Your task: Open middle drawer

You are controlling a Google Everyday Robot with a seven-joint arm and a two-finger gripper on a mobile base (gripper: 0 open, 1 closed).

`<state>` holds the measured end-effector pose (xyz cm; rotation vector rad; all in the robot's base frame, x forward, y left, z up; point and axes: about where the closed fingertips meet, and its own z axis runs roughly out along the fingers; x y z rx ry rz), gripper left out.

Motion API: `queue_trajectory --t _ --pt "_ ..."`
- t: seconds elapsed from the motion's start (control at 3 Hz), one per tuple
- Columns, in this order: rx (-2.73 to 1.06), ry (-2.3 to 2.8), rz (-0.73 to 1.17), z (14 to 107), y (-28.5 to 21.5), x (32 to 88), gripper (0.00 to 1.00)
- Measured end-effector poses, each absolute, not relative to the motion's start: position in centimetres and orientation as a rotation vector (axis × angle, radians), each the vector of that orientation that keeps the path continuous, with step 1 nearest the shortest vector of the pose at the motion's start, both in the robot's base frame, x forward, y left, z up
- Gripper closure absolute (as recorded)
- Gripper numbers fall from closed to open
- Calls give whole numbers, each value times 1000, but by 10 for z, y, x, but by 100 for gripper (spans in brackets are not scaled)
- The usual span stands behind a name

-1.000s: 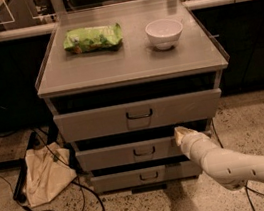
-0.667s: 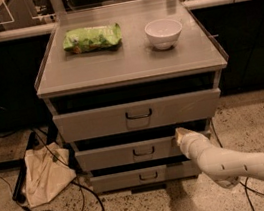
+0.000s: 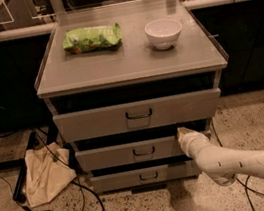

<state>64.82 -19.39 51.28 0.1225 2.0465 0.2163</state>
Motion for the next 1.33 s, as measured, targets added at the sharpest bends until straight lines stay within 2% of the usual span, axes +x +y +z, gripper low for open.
queue_trajectory --t 0.67,1.33 --pt "-9 2078 164 498 -185 689 100" --pt "-33 2110 147 486 -181 693 100"
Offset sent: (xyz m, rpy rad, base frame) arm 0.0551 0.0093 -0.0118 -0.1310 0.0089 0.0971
